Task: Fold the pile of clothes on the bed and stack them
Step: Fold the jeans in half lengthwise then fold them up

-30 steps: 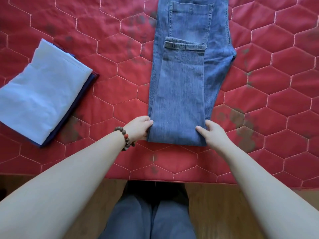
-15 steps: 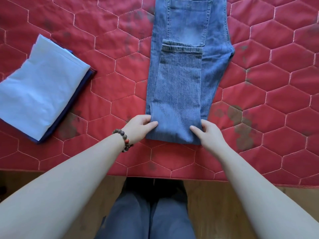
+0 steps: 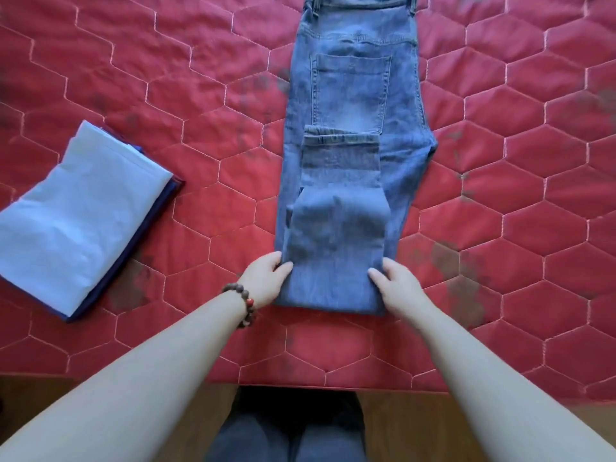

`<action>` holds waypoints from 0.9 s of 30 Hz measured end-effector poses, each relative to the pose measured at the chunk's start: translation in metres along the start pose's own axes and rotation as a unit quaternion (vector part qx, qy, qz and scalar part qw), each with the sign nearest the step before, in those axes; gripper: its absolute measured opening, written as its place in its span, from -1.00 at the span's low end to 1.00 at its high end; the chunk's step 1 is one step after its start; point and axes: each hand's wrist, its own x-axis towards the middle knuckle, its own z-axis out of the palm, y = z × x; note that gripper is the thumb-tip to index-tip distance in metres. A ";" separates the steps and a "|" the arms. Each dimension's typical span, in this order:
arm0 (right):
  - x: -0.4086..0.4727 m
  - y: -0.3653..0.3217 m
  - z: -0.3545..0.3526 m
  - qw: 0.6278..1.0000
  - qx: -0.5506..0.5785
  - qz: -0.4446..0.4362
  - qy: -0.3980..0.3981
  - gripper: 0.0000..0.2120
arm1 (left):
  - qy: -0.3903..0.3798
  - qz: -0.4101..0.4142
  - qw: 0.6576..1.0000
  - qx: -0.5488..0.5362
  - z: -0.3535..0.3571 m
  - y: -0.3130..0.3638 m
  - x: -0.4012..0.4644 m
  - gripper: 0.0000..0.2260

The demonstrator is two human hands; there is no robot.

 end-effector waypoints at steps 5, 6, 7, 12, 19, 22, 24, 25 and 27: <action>0.023 -0.010 -0.006 0.951 0.277 0.127 -0.047 -0.48 | -0.022 -0.091 0.970 -0.224 -0.008 0.014 0.022 -0.70; 0.028 -0.015 -0.010 0.942 0.310 0.125 -0.040 -0.48 | -0.027 -0.082 0.966 -0.243 -0.012 0.021 0.026 -0.67; 0.034 -0.023 -0.014 0.932 0.342 0.114 -0.030 -0.57 | -0.025 -0.070 0.962 -0.261 -0.016 0.029 0.030 -0.68; 0.063 -0.059 -0.029 0.905 0.423 0.037 0.026 -0.81 | 0.014 0.017 0.946 -0.325 -0.030 0.070 0.052 -0.83; 0.058 -0.120 -0.081 0.891 0.406 -0.159 0.122 -0.81 | 0.058 0.210 0.905 -0.365 -0.069 0.129 0.050 -0.79; 0.073 -0.130 -0.089 0.920 0.330 -0.144 0.154 -0.75 | 0.100 0.204 0.921 -0.317 -0.078 0.132 0.064 -0.78; 0.091 -0.117 -0.080 0.964 0.222 -0.045 0.138 -0.57 | 0.101 0.105 0.975 -0.167 -0.075 0.108 0.087 -0.76; 0.098 -0.105 -0.073 0.973 0.206 0.003 0.102 -0.49 | 0.074 0.036 0.987 -0.137 -0.071 0.094 0.094 -0.75; 0.106 -0.079 -0.061 0.972 0.223 0.069 0.037 -0.47 | 0.002 -0.067 0.972 -0.226 -0.063 0.074 0.098 -0.69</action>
